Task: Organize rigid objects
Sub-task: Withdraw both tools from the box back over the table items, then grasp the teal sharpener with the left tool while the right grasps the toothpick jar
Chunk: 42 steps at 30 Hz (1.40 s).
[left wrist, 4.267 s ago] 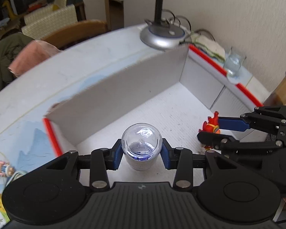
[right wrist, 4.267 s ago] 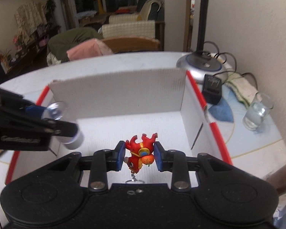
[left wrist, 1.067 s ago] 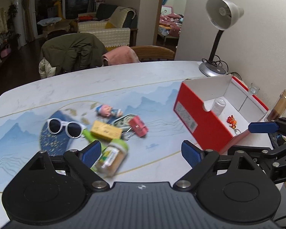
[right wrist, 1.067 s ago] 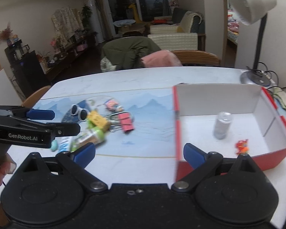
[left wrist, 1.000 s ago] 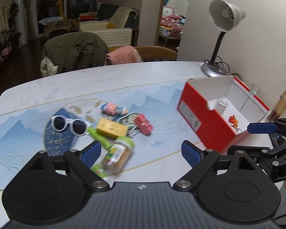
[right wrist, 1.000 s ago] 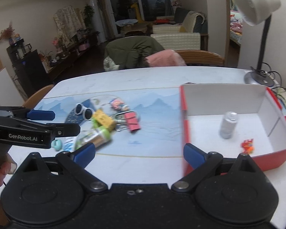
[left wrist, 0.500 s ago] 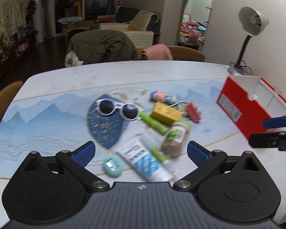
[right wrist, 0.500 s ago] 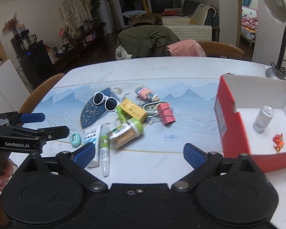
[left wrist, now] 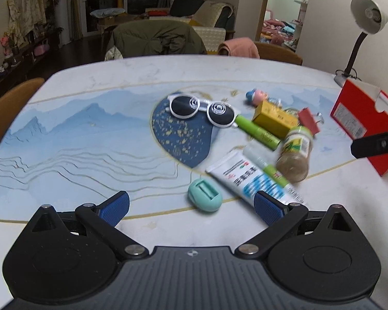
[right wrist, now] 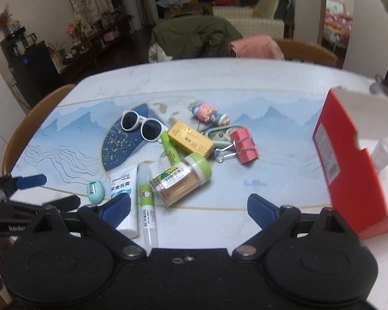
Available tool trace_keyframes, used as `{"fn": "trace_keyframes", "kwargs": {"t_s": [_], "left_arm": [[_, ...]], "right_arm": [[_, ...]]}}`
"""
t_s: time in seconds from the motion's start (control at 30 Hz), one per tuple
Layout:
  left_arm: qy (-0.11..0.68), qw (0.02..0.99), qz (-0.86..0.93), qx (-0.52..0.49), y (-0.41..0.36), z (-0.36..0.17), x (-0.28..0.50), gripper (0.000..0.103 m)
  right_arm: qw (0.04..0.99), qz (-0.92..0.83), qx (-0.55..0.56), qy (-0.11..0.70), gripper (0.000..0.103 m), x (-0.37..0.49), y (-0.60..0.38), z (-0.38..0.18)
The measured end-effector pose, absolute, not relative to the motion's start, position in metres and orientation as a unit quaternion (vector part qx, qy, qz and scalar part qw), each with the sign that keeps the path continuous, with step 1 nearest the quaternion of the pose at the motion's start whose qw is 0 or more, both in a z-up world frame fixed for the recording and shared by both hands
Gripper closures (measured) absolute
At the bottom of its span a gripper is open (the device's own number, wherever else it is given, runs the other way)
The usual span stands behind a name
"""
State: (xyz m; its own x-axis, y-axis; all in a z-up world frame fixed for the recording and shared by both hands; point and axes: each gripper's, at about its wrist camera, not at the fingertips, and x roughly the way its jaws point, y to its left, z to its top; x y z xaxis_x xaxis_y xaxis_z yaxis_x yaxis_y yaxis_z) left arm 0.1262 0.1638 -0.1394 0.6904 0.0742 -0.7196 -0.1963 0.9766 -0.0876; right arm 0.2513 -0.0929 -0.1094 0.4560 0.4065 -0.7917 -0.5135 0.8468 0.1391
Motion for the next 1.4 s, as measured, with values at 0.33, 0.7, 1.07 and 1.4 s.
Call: {"fn": "trace_keyframes", "kwargs": {"t_s": [0.33, 0.7, 1.07, 1.4], "left_arm": [[0.391, 0.914, 0.081, -0.077, 0.165, -0.163, 0.145, 0.0], [0.388, 0.913, 0.1, -0.077, 0.161, -0.176, 0.158, 0.001], [0.373, 0.92, 0.104, -0.055, 0.151, -0.176, 0.158, 0.03], [0.372, 0.919, 0.109, -0.064, 0.139, -0.172, 0.153, 0.056]], "right_arm": [[0.844, 0.247, -0.077, 0.47, 0.007, 0.276, -0.057, -0.129], [0.832, 0.211, -0.052, 0.51, 0.017, 0.309, -0.032, -0.155], [0.81, 0.176, 0.006, 0.559, 0.035, 0.325, -0.035, -0.173], [0.802, 0.181, 0.024, 0.568, 0.042, 0.325, -0.04, -0.172]]}}
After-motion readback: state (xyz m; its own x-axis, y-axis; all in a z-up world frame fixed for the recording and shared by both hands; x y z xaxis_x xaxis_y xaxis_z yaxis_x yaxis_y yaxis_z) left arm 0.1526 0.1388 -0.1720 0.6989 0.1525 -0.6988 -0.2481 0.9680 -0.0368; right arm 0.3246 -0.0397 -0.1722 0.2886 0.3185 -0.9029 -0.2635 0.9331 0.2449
